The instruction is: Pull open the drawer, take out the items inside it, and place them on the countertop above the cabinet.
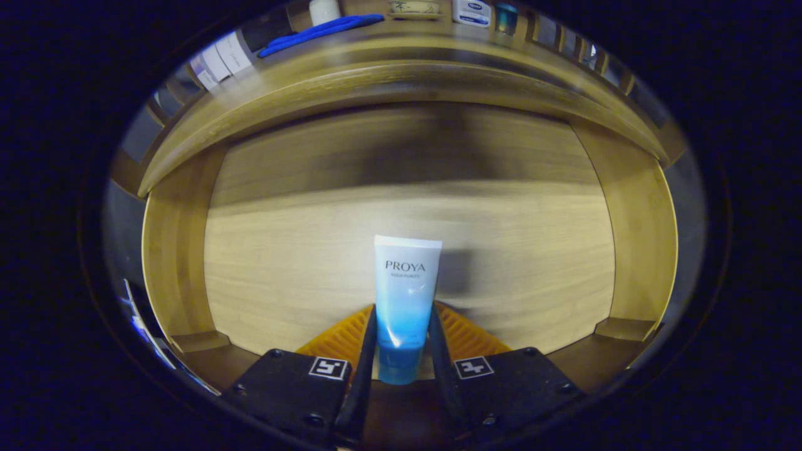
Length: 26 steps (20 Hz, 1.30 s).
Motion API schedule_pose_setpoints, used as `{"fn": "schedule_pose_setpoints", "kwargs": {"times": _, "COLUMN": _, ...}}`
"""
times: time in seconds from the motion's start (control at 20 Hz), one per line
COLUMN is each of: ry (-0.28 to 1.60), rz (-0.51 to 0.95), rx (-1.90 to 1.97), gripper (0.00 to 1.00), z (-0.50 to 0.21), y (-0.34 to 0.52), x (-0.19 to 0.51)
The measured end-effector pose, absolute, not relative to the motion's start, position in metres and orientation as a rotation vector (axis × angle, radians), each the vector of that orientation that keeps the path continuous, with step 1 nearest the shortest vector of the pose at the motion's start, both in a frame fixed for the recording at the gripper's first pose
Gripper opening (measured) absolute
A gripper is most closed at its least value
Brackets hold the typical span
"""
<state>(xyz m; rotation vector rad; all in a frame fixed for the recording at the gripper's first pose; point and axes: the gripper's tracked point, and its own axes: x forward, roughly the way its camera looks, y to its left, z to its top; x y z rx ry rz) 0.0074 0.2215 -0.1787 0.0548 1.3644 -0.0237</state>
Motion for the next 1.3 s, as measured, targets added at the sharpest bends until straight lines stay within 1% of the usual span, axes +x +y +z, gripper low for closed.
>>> {"fn": "schedule_pose_setpoints", "kwargs": {"times": 0.3, "ry": 1.283, "rz": 0.014, "rx": 0.068, "gripper": 0.47, "z": -0.160, "y": 0.219, "x": 0.011}}
{"fn": "schedule_pose_setpoints", "kwargs": {"times": 0.75, "ry": 1.162, "rz": 0.058, "rx": 0.076, "gripper": 0.47, "z": -0.103, "y": 0.213, "x": 0.030}}
{"fn": "schedule_pose_setpoints", "kwargs": {"times": 1.05, "ry": 1.096, "rz": 0.037, "rx": 0.035, "gripper": 0.47, "z": -0.071, "y": 0.210, "x": 0.070}}
{"fn": "schedule_pose_setpoints", "kwargs": {"times": 1.3, "ry": 1.071, "rz": 0.042, "rx": 0.025, "gripper": 0.47, "z": -0.064, "y": 0.220, "x": 0.111}}
